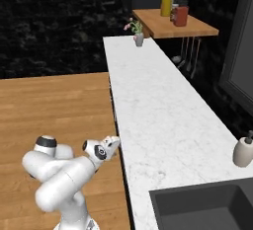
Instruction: Pick up the cup and bowl from the counter, place them in the dishwasher, and close the dishwasher door.
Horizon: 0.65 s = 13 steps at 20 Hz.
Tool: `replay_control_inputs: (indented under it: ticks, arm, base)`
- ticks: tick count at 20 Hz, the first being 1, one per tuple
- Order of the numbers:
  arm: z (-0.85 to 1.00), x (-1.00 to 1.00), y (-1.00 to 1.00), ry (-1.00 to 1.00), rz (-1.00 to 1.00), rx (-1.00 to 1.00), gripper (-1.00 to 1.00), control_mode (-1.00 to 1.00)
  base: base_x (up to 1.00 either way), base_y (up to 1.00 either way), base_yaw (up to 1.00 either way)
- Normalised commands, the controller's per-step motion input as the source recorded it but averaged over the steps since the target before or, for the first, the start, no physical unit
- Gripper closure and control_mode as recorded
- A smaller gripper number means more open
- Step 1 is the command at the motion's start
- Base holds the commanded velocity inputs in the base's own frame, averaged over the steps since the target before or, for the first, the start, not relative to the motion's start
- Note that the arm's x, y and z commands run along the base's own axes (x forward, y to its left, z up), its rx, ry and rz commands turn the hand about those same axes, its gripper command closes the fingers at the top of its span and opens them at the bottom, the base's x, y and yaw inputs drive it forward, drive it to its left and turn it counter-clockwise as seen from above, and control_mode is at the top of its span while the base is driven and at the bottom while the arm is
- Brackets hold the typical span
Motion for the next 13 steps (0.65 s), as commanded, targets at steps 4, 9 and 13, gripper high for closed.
replay_control_inputs:
  ticks: [4, 9, 13]
  arm:
    - [-1.00, 0.92, -1.00, -0.11, 0.00, -0.05, -1.00, -1.00]
    - [-0.90, 0.44, -1.00, -0.16, 0.00, -0.09, -1.00, -1.00]
    - [-0.97, 0.33, -1.00, -0.08, 0.00, -0.08, -1.00, -1.00]
  base:
    - [0.00, 0.00, 0.00]
    - [0.00, 0.00, 0.00]
    - [0.00, 0.00, 0.00]
